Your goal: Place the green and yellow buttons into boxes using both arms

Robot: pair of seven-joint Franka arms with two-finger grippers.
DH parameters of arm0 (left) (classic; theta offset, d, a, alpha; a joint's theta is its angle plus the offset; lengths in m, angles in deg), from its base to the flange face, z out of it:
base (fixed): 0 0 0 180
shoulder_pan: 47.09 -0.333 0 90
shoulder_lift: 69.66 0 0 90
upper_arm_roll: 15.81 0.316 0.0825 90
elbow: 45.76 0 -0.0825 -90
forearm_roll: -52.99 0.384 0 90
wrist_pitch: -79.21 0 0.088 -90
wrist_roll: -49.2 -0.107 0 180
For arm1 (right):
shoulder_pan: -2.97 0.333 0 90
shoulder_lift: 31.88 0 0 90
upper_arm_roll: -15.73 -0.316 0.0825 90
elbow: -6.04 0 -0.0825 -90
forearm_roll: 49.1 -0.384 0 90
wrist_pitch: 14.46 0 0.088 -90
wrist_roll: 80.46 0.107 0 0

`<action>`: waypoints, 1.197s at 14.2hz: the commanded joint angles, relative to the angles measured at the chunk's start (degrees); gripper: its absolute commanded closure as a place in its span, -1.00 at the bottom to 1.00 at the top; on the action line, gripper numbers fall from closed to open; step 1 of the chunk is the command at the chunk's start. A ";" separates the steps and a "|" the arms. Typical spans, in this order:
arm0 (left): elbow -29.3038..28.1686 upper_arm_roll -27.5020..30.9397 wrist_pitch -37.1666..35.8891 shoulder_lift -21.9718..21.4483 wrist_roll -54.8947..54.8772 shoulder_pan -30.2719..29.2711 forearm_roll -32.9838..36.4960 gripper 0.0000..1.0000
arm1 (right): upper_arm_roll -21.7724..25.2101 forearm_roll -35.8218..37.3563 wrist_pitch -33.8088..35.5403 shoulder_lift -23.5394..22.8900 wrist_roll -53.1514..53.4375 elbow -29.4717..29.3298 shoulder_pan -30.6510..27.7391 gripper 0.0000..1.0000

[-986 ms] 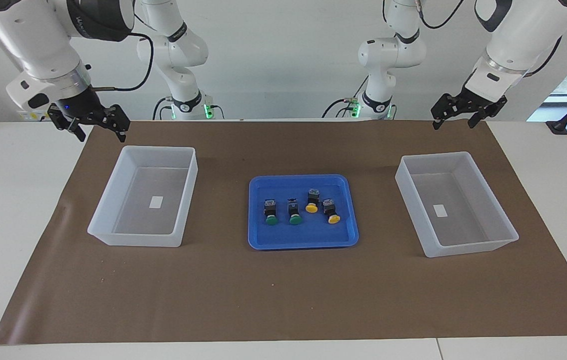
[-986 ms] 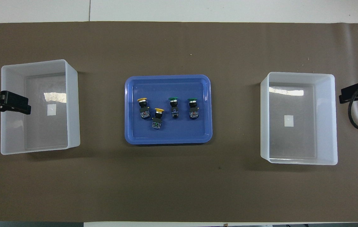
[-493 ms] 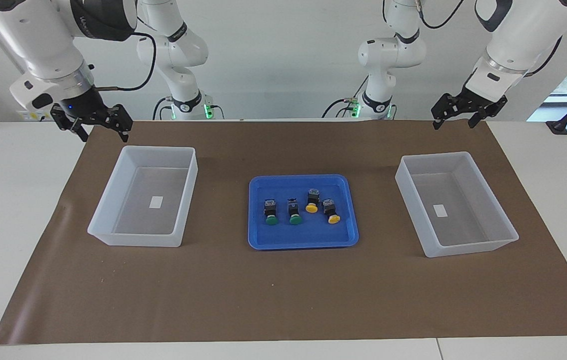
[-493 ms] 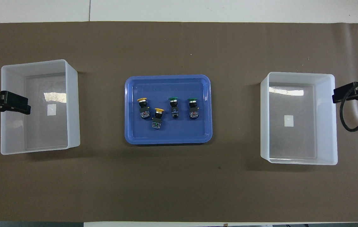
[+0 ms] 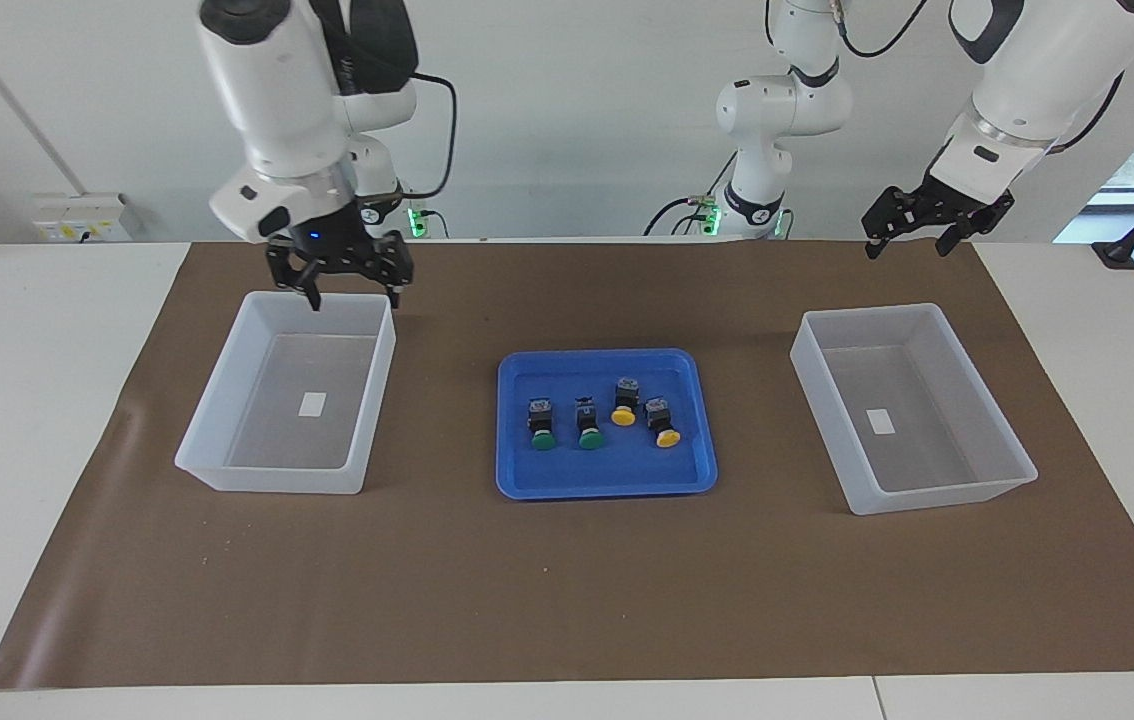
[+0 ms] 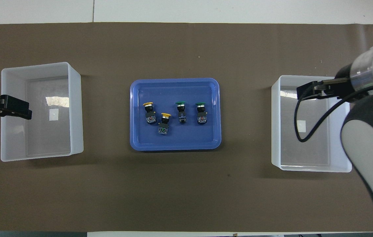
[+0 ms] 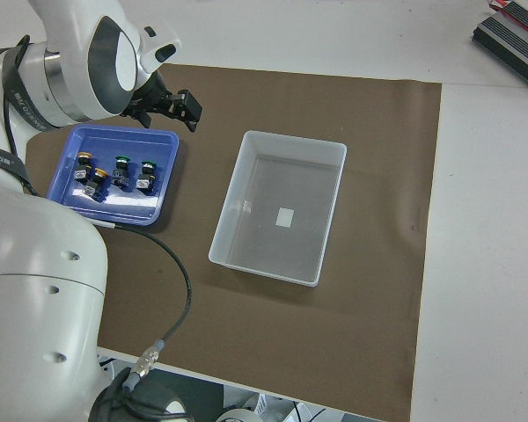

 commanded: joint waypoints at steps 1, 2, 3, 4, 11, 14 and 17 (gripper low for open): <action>-1.19 -0.70 0.70 -1.24 0.06 -1.08 -0.99 -1.00 | 0.25 -1.49 -9.89 -7.67 4.84 0.52 4.63 -1.00; -1.19 -0.70 0.70 -1.24 0.06 -1.08 -0.99 -1.00 | 0.25 -2.11 -15.16 -9.61 6.24 2.01 6.30 -0.96; -1.19 -0.70 0.88 -1.24 -0.02 -0.99 -0.99 -1.00 | 0.25 -2.11 -17.83 -11.28 7.82 2.63 7.62 -0.83; -1.28 -0.70 1.31 -1.24 0.06 -0.65 -0.90 -1.00 | 0.34 -2.03 -20.11 -13.65 8.88 2.72 9.20 -0.75; -1.72 -0.70 3.51 -1.24 -0.02 -1.61 -0.99 -1.00 | 0.34 -1.85 -29.01 -17.81 8.54 8.78 10.88 -0.50; -2.15 -0.70 5.18 -1.24 -0.55 -2.13 -0.90 -1.00 | 0.34 -1.85 -32.09 -17.19 8.54 12.47 10.80 -0.50; -2.42 -0.61 6.06 -1.33 -0.55 -2.22 -0.72 -1.00 | 0.25 -1.85 -32.18 -17.10 8.80 13.09 10.89 -0.47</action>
